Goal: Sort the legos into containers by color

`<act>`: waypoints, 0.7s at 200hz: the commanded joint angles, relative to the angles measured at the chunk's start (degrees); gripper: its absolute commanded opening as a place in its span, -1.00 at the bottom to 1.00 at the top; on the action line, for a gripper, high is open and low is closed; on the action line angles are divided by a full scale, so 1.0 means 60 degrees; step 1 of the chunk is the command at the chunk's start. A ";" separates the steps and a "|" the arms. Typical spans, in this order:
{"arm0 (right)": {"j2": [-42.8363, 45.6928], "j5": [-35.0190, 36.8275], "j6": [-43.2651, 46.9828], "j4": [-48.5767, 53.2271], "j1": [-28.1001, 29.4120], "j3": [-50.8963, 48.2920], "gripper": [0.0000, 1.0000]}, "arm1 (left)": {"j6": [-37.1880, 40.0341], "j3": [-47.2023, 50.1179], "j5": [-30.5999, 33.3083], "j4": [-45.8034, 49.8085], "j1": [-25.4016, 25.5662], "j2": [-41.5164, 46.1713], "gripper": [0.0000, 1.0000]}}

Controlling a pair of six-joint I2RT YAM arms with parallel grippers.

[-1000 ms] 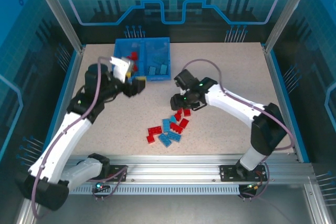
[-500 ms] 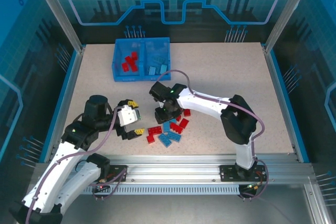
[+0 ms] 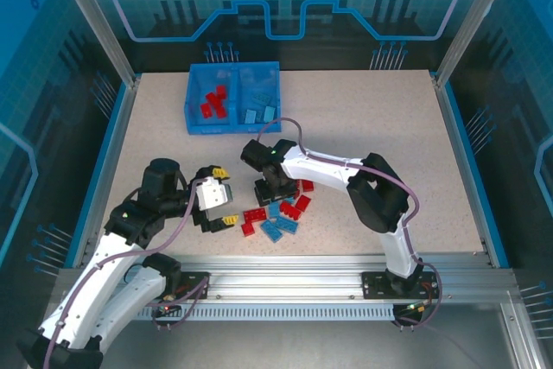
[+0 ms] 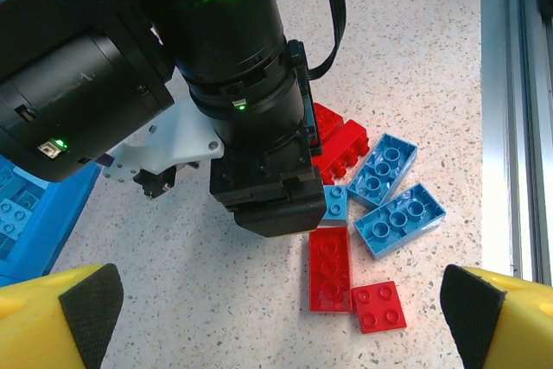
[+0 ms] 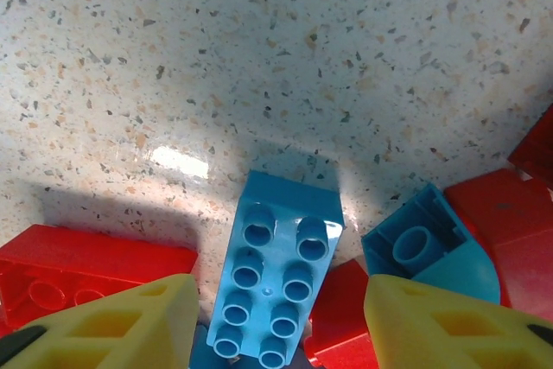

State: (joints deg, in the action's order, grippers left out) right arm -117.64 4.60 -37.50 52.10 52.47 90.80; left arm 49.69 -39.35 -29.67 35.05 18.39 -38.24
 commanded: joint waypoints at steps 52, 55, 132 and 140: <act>-0.1207 0.0107 -0.0125 0.0875 0.0177 0.0597 -0.13 | 0.0145 0.0238 -0.0297 -0.0231 0.0040 0.0198 0.97; -0.1208 0.0179 -0.0123 0.0909 0.0187 0.0598 -0.13 | 0.0145 0.0244 -0.0286 -0.0238 0.0040 0.0205 0.97; -0.0796 0.0349 -0.0096 0.0318 0.0171 0.0526 -0.50 | 0.0085 0.0547 -0.0180 -0.0574 0.0037 0.0376 0.97; -0.0548 0.0346 -0.0050 0.0153 0.0097 0.0525 -0.52 | 0.0065 0.0628 -0.0144 -0.0684 0.0028 0.0443 0.97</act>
State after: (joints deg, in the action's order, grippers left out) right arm -123.02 6.07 -37.71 55.37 52.99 94.28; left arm 49.67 -36.99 -29.65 33.43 18.39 -36.97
